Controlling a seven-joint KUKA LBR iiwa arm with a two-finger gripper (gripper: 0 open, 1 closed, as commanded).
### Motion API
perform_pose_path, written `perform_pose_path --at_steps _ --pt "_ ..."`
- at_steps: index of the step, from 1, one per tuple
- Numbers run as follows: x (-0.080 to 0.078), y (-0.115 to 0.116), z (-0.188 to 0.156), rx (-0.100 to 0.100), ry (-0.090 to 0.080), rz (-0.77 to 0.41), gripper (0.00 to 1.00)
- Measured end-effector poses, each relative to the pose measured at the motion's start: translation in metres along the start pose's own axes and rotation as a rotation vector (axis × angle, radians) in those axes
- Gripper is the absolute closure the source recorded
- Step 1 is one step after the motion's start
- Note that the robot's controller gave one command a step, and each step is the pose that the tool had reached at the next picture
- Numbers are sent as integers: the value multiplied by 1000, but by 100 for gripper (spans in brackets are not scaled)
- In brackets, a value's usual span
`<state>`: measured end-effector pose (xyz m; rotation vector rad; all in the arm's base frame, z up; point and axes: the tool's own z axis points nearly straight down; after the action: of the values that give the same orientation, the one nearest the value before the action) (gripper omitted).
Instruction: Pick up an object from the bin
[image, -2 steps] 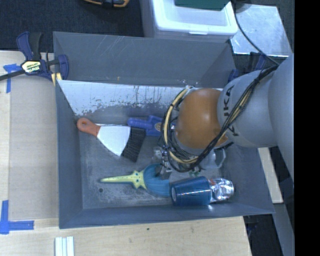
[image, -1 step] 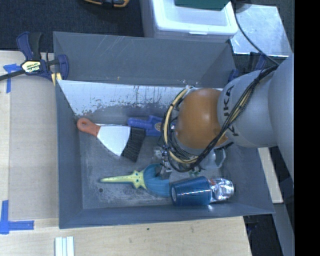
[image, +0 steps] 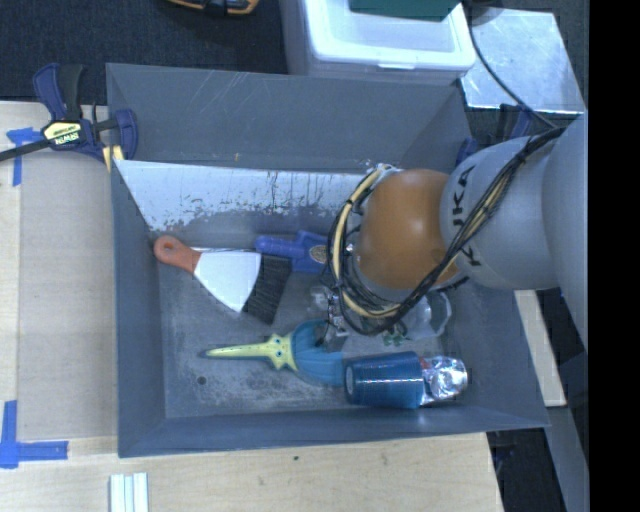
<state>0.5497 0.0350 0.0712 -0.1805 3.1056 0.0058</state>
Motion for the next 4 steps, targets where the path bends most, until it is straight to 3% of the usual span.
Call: perform_pose_path --at_steps 1,2,3,4 --pt "1 2 -1 1 0 9 100" --pt "-1 6 -87 0 5 -10 100" --pt "-1 -3 -42 1 -2 -12 100" --pt "-3 8 -115 1 0 -15 100"
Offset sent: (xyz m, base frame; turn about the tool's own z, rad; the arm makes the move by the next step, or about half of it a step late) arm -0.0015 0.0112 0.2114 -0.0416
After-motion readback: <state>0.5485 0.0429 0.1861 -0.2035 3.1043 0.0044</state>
